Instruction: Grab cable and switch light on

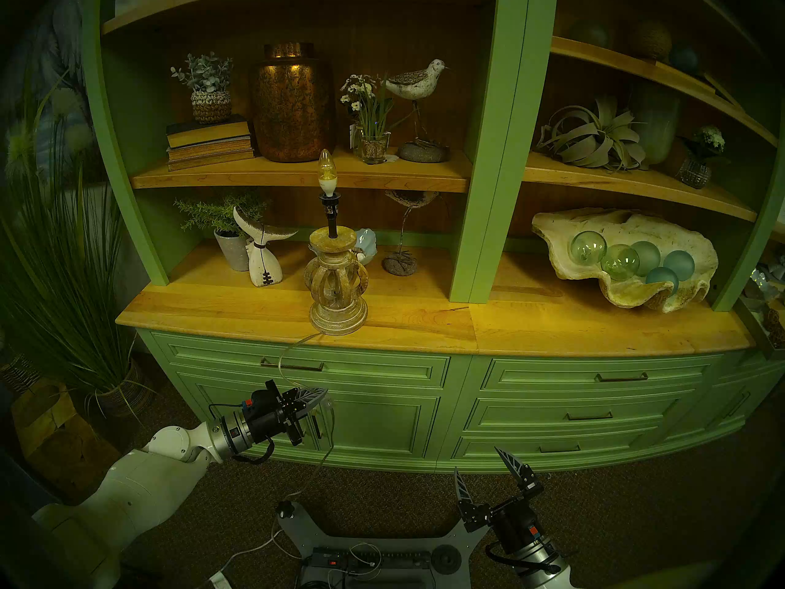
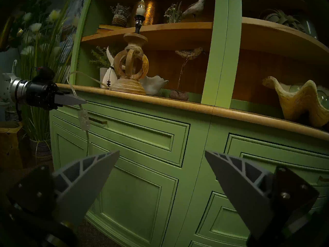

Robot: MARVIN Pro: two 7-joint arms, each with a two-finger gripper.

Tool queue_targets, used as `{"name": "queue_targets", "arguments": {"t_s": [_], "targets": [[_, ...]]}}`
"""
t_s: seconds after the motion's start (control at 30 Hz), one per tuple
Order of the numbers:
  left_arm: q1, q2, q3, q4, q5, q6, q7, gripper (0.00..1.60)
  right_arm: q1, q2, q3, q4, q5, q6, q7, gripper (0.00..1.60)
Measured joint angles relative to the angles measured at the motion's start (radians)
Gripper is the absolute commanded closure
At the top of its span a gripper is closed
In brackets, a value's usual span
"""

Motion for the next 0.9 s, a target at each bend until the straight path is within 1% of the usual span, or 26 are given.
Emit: {"name": "queue_targets", "arguments": {"t_s": [0.23, 0.57, 0.9], "targets": [[0.005, 0.005, -0.013, -0.011, -0.009, -0.016, 0.004, 1.60, 0.000, 0.000, 0.000, 0.000, 0.000, 0.000, 0.000, 0.00], [0.016, 0.011, -0.033, -0.041, -0.043, -0.043, -0.029, 1.60, 0.000, 0.000, 0.000, 0.000, 0.000, 0.000, 0.000, 0.00], [0.026, 0.023, -0.049, -0.071, -0.058, -0.046, -0.040, 1.60, 0.000, 0.000, 0.000, 0.000, 0.000, 0.000, 0.000, 0.00]]}}
